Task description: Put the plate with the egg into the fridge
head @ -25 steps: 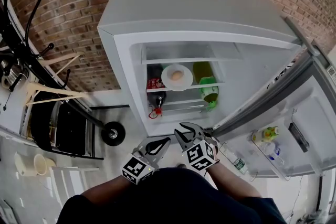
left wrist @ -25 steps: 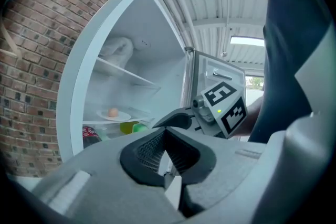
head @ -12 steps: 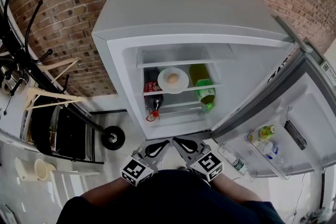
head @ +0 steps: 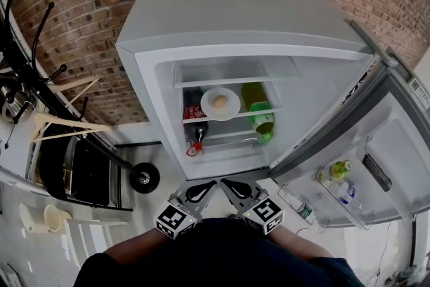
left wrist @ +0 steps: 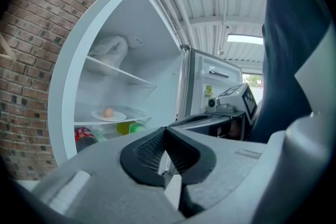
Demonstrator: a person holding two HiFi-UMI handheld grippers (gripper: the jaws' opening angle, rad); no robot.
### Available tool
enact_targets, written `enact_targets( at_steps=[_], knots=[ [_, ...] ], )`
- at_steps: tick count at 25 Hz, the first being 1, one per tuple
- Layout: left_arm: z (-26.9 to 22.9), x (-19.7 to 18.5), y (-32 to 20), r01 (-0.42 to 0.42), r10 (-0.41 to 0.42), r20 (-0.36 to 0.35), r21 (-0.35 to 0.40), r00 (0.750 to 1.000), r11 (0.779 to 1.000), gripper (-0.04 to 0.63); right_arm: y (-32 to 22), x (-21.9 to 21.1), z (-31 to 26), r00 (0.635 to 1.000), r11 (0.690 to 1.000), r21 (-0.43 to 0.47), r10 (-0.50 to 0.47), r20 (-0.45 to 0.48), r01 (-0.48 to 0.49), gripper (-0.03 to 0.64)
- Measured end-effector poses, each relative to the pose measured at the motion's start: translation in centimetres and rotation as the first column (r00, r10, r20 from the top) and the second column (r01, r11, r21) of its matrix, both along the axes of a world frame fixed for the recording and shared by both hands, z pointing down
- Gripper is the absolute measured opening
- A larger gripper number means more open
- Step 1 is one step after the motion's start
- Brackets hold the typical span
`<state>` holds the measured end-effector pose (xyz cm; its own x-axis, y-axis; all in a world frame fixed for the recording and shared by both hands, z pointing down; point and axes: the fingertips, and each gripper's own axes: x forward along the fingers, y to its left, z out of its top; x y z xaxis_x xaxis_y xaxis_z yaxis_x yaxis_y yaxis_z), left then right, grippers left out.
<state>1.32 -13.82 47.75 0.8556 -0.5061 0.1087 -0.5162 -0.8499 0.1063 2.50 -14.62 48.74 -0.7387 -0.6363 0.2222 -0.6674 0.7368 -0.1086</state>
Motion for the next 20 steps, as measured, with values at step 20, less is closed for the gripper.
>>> enact_targets(
  at_steps=[20],
  knots=[
    [-0.14, 0.11, 0.22, -0.001, 0.001, -0.004, 0.007, 1.000, 1.000, 0.005, 0.34, 0.37, 0.29, 1.000, 1.000, -0.002, 0.006, -0.008, -0.006, 0.009]
  ],
)
